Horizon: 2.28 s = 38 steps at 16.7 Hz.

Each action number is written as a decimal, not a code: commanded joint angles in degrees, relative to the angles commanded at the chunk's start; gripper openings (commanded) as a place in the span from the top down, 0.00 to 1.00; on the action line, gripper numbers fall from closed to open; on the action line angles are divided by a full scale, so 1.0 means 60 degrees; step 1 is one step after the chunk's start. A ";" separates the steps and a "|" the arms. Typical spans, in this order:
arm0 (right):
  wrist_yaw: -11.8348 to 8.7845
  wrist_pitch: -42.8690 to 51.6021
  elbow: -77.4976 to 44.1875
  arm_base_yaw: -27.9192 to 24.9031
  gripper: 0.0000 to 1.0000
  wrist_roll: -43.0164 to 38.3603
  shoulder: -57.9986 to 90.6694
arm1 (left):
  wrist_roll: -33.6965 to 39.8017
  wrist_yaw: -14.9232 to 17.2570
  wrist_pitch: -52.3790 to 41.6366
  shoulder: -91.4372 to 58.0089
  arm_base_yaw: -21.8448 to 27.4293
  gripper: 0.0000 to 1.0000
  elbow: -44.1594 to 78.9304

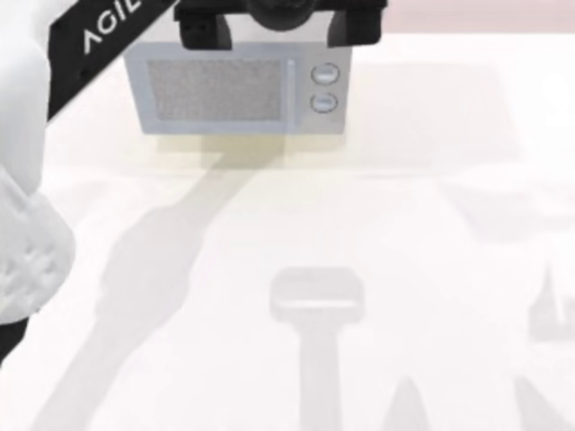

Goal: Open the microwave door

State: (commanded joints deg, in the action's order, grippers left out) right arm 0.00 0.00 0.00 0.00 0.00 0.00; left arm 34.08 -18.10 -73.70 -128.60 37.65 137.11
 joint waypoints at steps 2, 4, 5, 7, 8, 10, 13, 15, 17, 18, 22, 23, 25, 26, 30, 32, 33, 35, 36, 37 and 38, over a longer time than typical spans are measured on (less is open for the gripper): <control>0.0000 0.0000 0.0000 0.0000 0.00 0.0000 0.0000 | -0.0022 0.0019 0.0051 -0.0014 -0.0051 0.00 -0.0048; 0.0000 0.0000 0.0000 0.0000 0.00 0.0000 0.0000 | -0.0114 0.0052 0.0410 -0.0121 -0.0116 0.00 -0.0275; 0.0000 0.0000 0.0000 0.0000 0.00 0.0000 0.0000 | -0.0173 0.0079 0.0710 -0.0217 -0.0176 0.00 -0.0453; 0.0000 0.0000 0.0000 0.0000 0.00 0.0000 0.0000 | -0.0306 0.0142 0.1441 -0.0445 -0.0318 0.00 -0.0867; 0.0000 0.0000 0.0000 0.0000 0.00 0.0000 0.0000 | -0.0374 0.0173 0.1794 -0.0557 -0.0386 0.00 -0.1071; 0.0000 0.0000 0.0000 0.0000 0.00 0.0000 0.0000 | -0.0470 0.0219 0.2250 -0.0727 -0.0487 0.00 -0.1361; 0.0000 0.0000 0.0000 0.0000 0.00 0.0000 0.0000 | -0.0488 0.0228 0.2329 -0.0765 -0.0507 0.00 -0.1417; 0.0000 0.0000 0.0000 0.0000 0.00 0.0000 0.0000 | -0.0488 0.0228 0.2329 -0.0765 -0.0507 0.08 -0.1417; 0.0000 0.0000 0.0000 0.0000 0.00 0.0000 0.0000 | -0.0488 0.0228 0.2329 -0.0765 -0.0507 0.23 -0.1417; 0.0000 0.0000 0.0000 0.0000 0.00 0.0000 0.0000 | -0.0488 0.0228 0.2329 -0.0765 -0.0507 0.30 -0.1417; 0.0000 0.0000 0.0000 0.0000 0.00 0.0000 0.0000 | -0.0488 0.0228 0.2329 -0.0765 -0.0507 0.60 -0.1417; 0.0000 0.0000 0.0000 0.0000 0.00 0.0000 0.0000 | -0.0488 0.0228 0.2329 -0.0765 -0.0507 0.68 -0.1417; 0.0000 0.0000 0.0000 0.0000 0.00 0.0000 0.0000 | -0.0488 0.0228 0.2329 -0.0765 -0.0507 0.83 -0.1417; 0.0000 0.0000 0.0000 0.0000 0.00 0.0000 0.0000 | -0.0488 0.0228 0.2329 -0.0765 -0.0507 0.90 -0.1417; 0.0000 0.0000 0.0000 0.0000 0.00 0.0000 0.0000 | -0.0488 0.0228 0.2329 -0.0765 -0.0507 1.00 -0.1417; 0.0000 0.0000 0.0000 0.0000 0.00 0.0000 0.0000 | -0.0488 0.0228 0.2329 -0.0765 -0.0507 1.00 -0.1417; 0.0000 0.0000 0.0000 0.0000 0.00 0.0000 0.0000 | -0.0488 0.0228 0.2329 -0.0765 -0.0507 1.00 -0.1417; 0.0000 0.0000 0.0000 0.0000 0.00 0.0000 0.0000 | -0.0488 0.0228 0.2329 -0.0765 -0.0507 1.00 -0.1417; 0.0000 0.0000 0.0000 0.0000 0.00 0.0000 0.0000 | -0.0407 0.0439 0.2369 -0.0778 -0.0189 1.00 -0.1701; 0.0000 0.0000 0.0000 0.0000 0.00 0.0000 0.0000 | -0.0402 0.0425 0.2385 -0.0748 -0.0190 1.00 -0.1737; 0.0000 0.0000 0.0000 0.0000 0.00 0.0000 0.0000 | -0.0388 0.0380 0.2443 -0.0642 -0.0194 1.00 -0.1871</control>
State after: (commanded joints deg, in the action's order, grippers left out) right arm 0.00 0.00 0.00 0.00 0.00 0.00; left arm 31.75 -15.81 -59.04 -132.46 36.48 125.88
